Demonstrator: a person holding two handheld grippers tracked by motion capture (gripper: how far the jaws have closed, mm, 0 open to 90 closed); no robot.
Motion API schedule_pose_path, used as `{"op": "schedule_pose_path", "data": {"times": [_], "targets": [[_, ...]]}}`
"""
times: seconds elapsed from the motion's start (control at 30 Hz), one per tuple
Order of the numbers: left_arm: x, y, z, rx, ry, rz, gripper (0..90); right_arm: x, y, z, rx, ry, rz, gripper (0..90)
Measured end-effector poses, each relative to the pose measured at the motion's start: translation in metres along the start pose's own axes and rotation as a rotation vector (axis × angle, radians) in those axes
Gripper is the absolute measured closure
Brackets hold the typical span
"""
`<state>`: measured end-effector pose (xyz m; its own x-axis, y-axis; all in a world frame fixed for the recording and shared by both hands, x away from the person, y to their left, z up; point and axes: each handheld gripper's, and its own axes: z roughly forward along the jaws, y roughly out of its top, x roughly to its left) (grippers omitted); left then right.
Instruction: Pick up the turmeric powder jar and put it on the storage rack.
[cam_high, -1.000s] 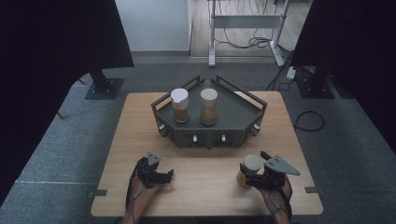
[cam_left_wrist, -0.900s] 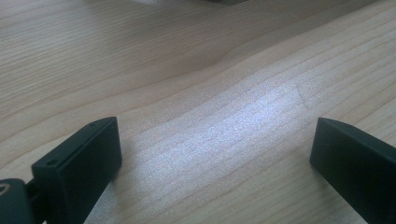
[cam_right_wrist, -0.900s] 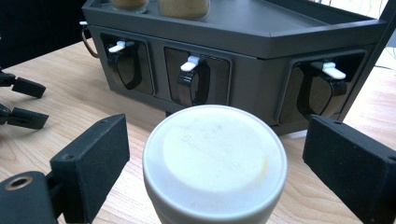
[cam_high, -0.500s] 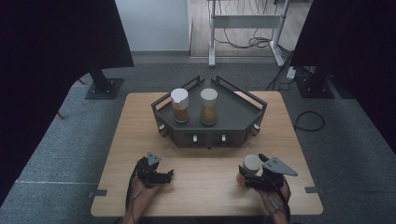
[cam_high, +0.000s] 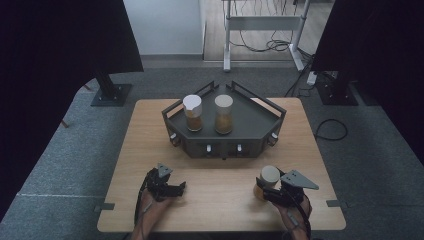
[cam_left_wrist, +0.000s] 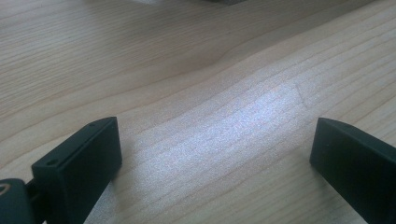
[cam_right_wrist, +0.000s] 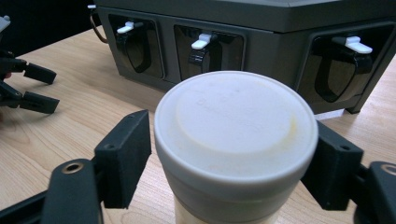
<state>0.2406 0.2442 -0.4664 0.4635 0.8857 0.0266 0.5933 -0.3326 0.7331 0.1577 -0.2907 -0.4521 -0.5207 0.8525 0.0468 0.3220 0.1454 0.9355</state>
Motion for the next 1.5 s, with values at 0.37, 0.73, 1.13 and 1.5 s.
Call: {"op": "schedule_pose_path", "data": {"times": [0.37, 0.73, 1.13, 1.5], "targets": [[0.000, 0.000, 0.000, 0.000, 0.000, 0.000, 1.6, 0.004, -0.001, -0.002, -0.003, -0.030, 0.001, 32.9], [0.000, 0.000, 0.000, 0.000, -0.001, 0.001, 1.6, 0.009, 0.001, -0.002, 0.004, -0.048, 0.009, 33.1], [0.000, 0.000, 0.000, 0.000, -0.002, 0.002, 1.6, 0.011, 0.012, -0.002, -0.014, -0.037, -0.001, 33.1], [0.000, 0.000, 0.000, -0.001, -0.002, 0.001, 1.6, 0.011, 0.025, -0.004, -0.031, -0.029, -0.008, 33.1]]}}
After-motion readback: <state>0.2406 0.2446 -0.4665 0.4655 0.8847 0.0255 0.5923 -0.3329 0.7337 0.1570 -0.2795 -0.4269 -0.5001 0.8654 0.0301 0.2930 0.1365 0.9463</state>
